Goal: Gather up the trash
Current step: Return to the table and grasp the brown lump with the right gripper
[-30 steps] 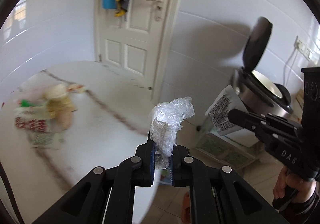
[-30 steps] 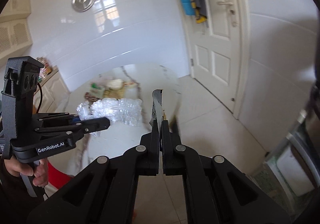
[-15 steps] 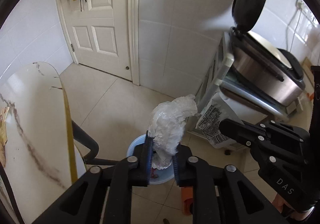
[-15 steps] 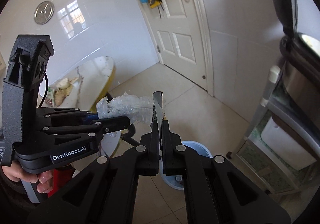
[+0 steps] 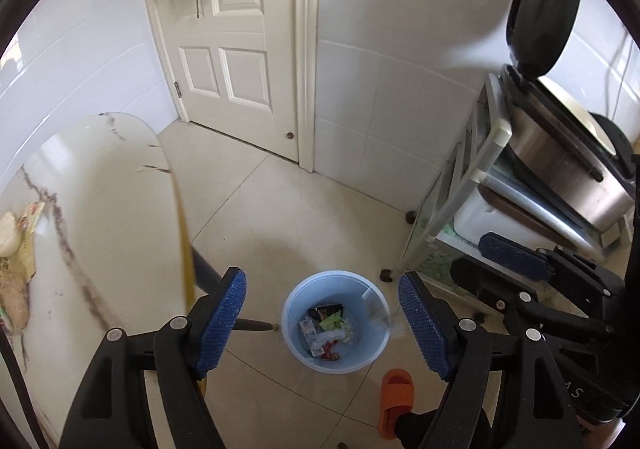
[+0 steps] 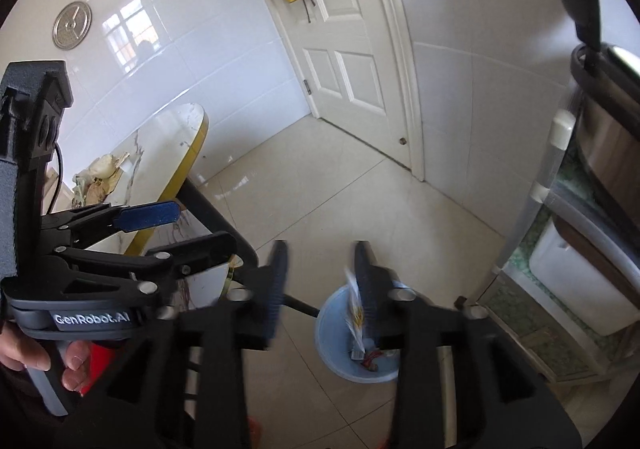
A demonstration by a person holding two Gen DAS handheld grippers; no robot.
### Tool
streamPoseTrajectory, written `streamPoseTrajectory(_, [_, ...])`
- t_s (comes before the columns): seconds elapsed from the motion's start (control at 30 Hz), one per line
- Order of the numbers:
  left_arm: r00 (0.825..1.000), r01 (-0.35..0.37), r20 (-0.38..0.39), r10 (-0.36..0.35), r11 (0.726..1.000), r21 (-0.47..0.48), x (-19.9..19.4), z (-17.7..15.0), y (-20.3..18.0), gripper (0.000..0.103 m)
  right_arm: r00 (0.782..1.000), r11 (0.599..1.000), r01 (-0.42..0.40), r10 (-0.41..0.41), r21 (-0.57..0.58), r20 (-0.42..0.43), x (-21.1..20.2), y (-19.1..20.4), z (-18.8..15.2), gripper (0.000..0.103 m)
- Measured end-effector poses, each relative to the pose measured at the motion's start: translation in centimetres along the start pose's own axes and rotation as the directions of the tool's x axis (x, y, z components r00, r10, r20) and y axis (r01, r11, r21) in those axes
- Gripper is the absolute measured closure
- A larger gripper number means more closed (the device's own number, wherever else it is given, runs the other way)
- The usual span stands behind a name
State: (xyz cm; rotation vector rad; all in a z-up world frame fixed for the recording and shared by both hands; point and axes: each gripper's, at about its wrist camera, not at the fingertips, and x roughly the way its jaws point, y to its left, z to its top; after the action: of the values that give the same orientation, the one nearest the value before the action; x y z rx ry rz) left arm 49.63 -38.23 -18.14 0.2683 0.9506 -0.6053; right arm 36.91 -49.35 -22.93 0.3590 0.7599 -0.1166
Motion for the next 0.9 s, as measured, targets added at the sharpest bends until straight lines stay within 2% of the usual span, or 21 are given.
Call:
streamPoseTrajectory(0.13, [0.999,0.014,0.050,-0.013,1.000,-0.011,-3.4,-0.9,0.5,0.028,1.000,1.000,0.003,-0.003,-0.011,0.020,-1.2,0.9,0.2,0.059])
streamPoseTrajectory(0.23, [0.995,0.021,0.099,-0.020,1.000,-0.013,-6.8,-2.0,1.2,0.026,0.999,0.999,0.013,-0.012,-0.029,0.048,-3.1,2.2,0.5,0.052])
streamPoseTrajectory(0.3, [0.990,0.019,0.140,-0.017,1.000,-0.016,-9.2,-2.9,2.0,0.022,0.997,0.999,0.018,-0.015,-0.049,0.073,-4.7,3.5,0.8,0.044])
streamPoseTrajectory(0.4, [0.979,-0.002,0.203,0.008,1.000,-0.028,-12.6,-4.6,3.4,0.016,0.993,0.996,0.018,-0.008,-0.089,0.114,-6.7,5.8,1.3,0.039])
streamPoseTrajectory(0.53, [0.967,-0.041,0.248,0.056,0.997,-0.068,-16.2,-7.2,6.4,0.011,0.991,0.988,0.003,0.018,-0.151,0.136,-8.2,9.8,1.7,0.038])
streamPoseTrajectory(0.63, [0.959,-0.082,0.261,0.110,0.990,-0.116,-18.6,-9.7,9.7,0.009,0.990,0.978,-0.016,0.045,-0.206,0.135,-8.3,13.4,1.9,0.036])
streamPoseTrajectory(0.7, [0.955,-0.099,0.263,0.137,0.983,-0.155,-19.8,-11.4,11.8,0.009,0.991,0.970,-0.032,0.063,-0.243,0.121,-7.7,15.9,2.0,0.030])
streamPoseTrajectory(0.9, [0.943,-0.155,0.239,0.230,0.942,-0.297,-22.7,-16.1,19.2,0.005,0.991,0.931,-0.100,0.123,-0.352,0.042,-4.0,23.4,2.4,0.028])
